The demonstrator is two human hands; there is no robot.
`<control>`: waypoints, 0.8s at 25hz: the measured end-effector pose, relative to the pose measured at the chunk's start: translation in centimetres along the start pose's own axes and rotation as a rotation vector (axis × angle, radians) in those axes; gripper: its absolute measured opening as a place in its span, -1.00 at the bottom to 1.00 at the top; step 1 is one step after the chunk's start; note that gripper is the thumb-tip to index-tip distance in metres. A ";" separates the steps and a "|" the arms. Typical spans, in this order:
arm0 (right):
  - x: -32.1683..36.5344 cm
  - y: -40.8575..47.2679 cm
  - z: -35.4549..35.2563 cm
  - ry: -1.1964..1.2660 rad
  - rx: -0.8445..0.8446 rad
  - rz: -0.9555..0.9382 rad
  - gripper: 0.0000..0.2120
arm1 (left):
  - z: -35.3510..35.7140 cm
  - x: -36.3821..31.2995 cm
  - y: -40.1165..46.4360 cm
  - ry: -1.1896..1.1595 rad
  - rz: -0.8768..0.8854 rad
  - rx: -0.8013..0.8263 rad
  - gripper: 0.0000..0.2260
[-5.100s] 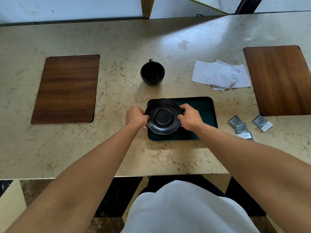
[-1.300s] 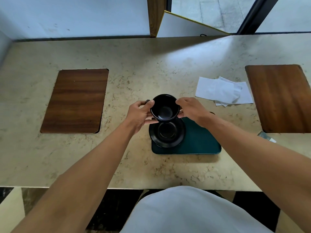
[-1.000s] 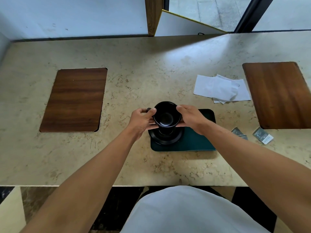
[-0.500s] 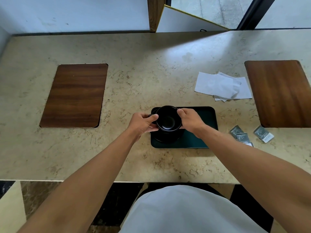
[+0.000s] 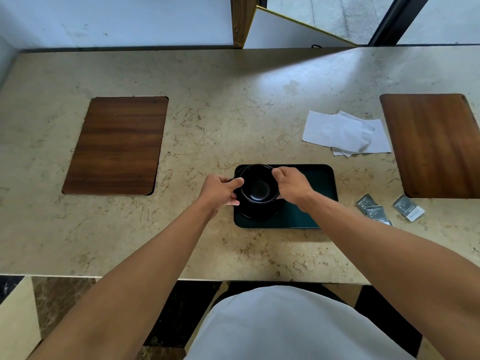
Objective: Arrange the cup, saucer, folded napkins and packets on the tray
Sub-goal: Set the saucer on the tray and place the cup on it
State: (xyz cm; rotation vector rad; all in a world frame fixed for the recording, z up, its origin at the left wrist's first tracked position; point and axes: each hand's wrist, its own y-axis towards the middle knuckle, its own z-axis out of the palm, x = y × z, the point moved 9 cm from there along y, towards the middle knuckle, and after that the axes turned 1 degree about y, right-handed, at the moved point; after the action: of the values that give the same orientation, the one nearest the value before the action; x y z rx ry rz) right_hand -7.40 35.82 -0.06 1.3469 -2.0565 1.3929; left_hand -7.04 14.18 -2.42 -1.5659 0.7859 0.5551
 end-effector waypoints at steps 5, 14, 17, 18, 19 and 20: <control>0.1 0.0 0.1 -0.005 -0.012 0.005 -0.61 | -0.1 0.0 0.2 0.007 0.007 -0.013 -0.77; 0.1 0.0 0.1 -0.044 -0.023 -0.008 -0.61 | -1.1 0.1 0.2 0.147 0.065 -0.080 -0.64; 0.2 -0.1 0.1 -0.028 -0.025 -0.008 -0.62 | -1.0 -0.4 0.2 0.222 0.092 -0.094 -0.68; 0.1 -0.1 0.1 -0.025 -0.027 -0.008 -0.62 | -1.0 -0.5 0.3 0.225 0.097 -0.100 -0.69; 0.1 -0.2 0.1 -0.025 -0.029 -0.010 -0.62 | -1.0 -0.5 0.4 0.210 0.096 -0.106 -0.71; 0.2 -0.2 0.1 -0.027 -0.031 -0.012 -0.62 | -1.0 -0.4 0.4 0.184 0.089 -0.110 -0.72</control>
State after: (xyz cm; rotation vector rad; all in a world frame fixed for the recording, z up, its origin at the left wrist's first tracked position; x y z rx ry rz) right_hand -7.29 35.61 0.11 1.3697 -2.0754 1.3392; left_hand -7.73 13.26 -2.26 -1.7073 0.9817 0.5312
